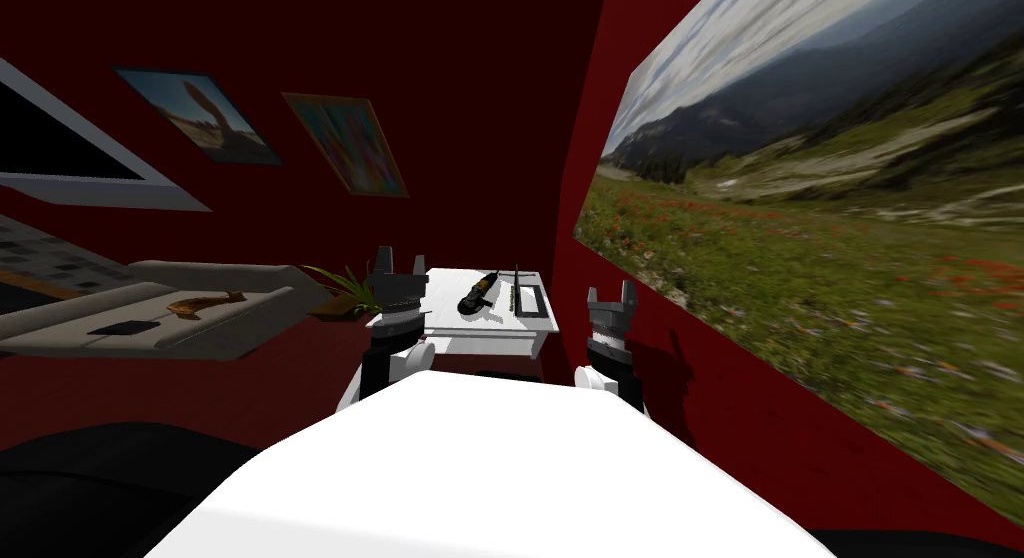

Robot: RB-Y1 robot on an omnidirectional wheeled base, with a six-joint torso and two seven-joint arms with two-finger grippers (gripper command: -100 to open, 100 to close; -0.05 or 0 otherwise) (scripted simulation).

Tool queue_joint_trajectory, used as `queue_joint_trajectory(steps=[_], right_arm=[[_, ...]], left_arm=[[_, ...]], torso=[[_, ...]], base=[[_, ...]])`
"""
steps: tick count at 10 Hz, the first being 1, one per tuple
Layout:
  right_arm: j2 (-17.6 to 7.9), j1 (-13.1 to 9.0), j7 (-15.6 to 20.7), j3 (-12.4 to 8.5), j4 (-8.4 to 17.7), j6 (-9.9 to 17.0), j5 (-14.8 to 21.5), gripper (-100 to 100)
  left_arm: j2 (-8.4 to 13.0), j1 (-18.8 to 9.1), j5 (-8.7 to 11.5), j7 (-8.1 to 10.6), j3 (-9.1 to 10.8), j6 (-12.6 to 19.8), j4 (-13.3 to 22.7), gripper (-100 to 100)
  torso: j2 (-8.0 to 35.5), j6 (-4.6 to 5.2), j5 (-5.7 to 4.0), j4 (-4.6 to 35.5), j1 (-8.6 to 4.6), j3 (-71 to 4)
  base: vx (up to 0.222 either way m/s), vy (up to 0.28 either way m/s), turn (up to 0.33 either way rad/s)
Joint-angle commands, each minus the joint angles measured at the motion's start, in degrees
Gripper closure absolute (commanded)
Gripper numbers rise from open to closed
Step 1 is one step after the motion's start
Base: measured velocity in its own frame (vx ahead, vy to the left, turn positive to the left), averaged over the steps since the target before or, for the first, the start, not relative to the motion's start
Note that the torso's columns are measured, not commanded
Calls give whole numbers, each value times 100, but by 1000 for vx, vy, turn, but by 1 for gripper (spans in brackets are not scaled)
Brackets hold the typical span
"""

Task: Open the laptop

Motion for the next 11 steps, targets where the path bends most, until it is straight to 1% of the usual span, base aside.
queue_joint_trajectory(steps=[1,3,9,10,11], right_arm=[[0,0,0,0,0,0,0,0],[0,0,0,0,-1,0,0,0],[0,0,0,0,-2,-1,0,0],[-282,-6,46,-16,17,23,59,-100],[-442,-12,92,-33,37,47,119,-100]], left_arm=[[0,0,0,0,0,0,0,0],[0,0,0,0,0,0,-1,0],[0,0,0,0,0,0,-2,0],[0,0,0,0,0,-1,-2,0],[0,0,0,0,0,0,0,0]], torso=[[232,0,0,235,0,-467],[1003,0,0,1006,0,-2014],[3539,0,0,3537,0,-7073],[3962,0,0,3960,0,-7919],[4154,0,1,4149,3,-8314]], base=[[0,0,0],[0,0,0],[0,0,0],[7,13,10],[3,32,18]])
